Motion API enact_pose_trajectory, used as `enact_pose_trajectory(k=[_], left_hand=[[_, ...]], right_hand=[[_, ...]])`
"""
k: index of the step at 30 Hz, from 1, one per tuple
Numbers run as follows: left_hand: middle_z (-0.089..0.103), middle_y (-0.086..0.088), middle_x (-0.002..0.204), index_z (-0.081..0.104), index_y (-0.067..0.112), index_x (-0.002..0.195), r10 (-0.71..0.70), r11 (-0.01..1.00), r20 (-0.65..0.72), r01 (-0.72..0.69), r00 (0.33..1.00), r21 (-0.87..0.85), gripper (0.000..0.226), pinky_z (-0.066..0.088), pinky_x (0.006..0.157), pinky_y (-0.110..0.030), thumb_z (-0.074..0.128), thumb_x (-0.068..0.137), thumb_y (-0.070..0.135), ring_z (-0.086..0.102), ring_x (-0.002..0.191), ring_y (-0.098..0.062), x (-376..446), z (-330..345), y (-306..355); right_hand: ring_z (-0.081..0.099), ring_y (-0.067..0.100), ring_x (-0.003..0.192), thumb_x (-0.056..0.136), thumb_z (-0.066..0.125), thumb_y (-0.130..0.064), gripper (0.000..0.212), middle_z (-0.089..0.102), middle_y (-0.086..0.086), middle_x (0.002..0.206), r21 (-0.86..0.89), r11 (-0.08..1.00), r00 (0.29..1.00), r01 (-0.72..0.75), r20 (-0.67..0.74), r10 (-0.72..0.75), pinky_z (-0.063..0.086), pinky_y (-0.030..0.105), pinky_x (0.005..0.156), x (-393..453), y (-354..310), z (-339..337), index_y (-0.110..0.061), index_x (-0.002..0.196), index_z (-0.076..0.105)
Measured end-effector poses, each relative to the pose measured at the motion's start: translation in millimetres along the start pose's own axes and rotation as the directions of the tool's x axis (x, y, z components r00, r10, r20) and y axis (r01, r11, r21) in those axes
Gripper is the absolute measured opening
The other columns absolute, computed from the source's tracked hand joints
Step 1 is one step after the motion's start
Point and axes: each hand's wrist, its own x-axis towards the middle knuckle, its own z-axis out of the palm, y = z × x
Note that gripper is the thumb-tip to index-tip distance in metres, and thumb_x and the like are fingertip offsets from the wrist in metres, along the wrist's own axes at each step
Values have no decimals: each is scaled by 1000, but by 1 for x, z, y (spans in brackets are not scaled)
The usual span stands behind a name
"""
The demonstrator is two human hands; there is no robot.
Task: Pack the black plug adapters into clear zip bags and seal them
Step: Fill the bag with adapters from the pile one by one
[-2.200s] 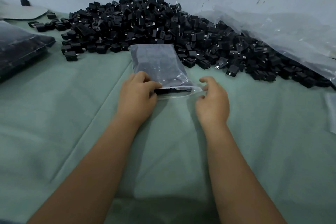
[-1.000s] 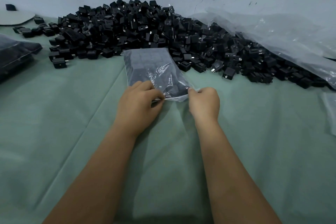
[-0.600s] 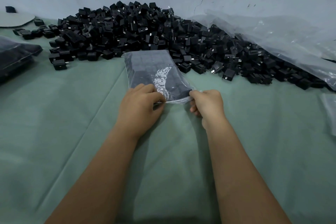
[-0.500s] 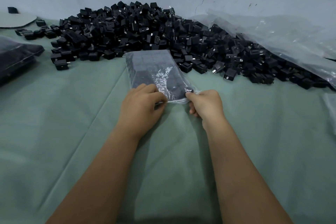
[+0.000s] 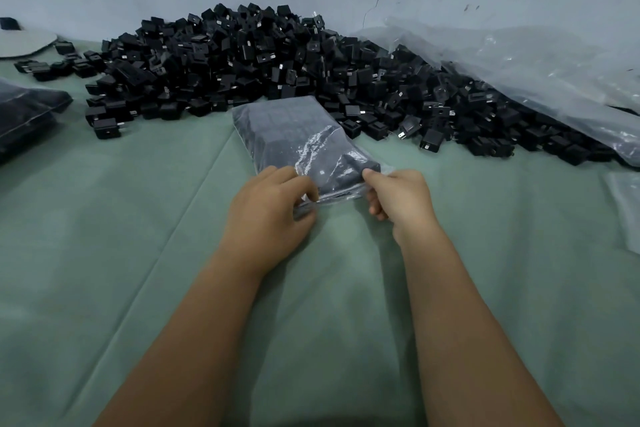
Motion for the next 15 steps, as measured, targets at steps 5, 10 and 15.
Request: enact_pose_trajectory(k=[5,10,15], left_hand=[[60,2,75,71,15,80,28,999,2,-28,1000,-26,14,41,63,-28,73,72,3,56,73,-25,0,0,2],[59,2,82,71,16,86,47,997,34,-44,998,-64,20,47,69,-39,81,69,17,54,78,-25,1,-2,2],[57,5,82,70,18,84,20,993,56,-13,998,-122,25,47,72,-36,86,65,22,54,81,-21,-1,-8,-6]], right_hand=[[43,19,38,84,57,-15,29,51,10,47,-109,993,998,38,-39,-42,34,29,51,-2,3,5,-8,57,55],[36,16,38,79,53,-3,11,44,12,59,120,992,986,-31,-157,50,26,23,45,-1,-3,0,-10,71,54],[38,10,34,88,56,-7,27,49,4,53,288,953,984,-96,-114,134,29,21,41,1,-4,-8,-9,61,51]])
